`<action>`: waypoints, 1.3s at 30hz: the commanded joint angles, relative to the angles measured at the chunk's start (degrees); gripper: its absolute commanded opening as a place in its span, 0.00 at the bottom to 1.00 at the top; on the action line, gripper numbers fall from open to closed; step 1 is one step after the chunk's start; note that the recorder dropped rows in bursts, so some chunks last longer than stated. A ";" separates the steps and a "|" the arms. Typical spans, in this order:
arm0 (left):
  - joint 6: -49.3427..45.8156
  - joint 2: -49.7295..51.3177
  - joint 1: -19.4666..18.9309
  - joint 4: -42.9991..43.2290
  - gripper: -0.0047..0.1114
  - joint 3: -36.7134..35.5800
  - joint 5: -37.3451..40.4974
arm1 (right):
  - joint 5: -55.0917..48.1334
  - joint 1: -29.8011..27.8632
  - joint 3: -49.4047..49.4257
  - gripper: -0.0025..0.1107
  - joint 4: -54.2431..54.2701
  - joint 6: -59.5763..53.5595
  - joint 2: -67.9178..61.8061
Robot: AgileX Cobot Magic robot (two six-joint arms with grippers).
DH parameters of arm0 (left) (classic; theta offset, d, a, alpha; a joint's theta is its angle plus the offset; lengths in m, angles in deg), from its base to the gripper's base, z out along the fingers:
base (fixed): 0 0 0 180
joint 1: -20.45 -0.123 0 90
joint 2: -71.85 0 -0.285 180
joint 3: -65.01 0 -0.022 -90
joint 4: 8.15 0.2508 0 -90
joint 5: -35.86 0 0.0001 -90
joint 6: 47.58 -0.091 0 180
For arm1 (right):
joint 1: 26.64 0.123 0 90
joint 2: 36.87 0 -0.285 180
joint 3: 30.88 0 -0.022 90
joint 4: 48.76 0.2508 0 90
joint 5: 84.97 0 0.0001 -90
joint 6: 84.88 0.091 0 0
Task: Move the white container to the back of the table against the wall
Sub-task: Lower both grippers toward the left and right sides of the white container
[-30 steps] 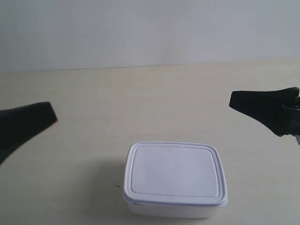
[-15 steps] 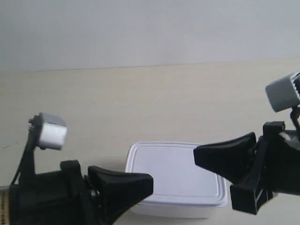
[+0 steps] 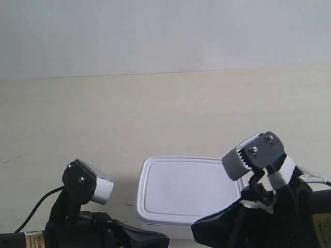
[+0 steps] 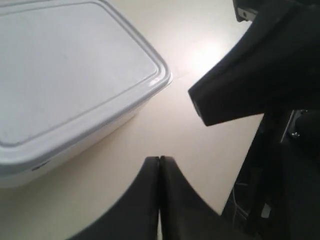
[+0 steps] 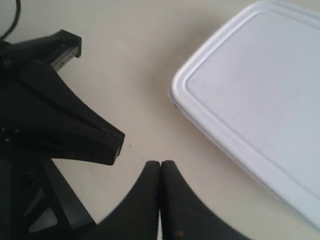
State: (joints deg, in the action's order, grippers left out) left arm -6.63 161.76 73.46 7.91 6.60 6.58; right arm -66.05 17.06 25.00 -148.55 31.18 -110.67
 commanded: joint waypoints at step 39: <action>-3.57 21.28 -1.72 -0.39 0.04 17.14 11.58 | -32.55 10.97 -0.18 0.02 2.43 3.44 -19.00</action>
State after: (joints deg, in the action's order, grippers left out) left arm -9.69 181.73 71.93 7.88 22.85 17.86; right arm -97.79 27.93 24.91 -146.07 34.87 -129.63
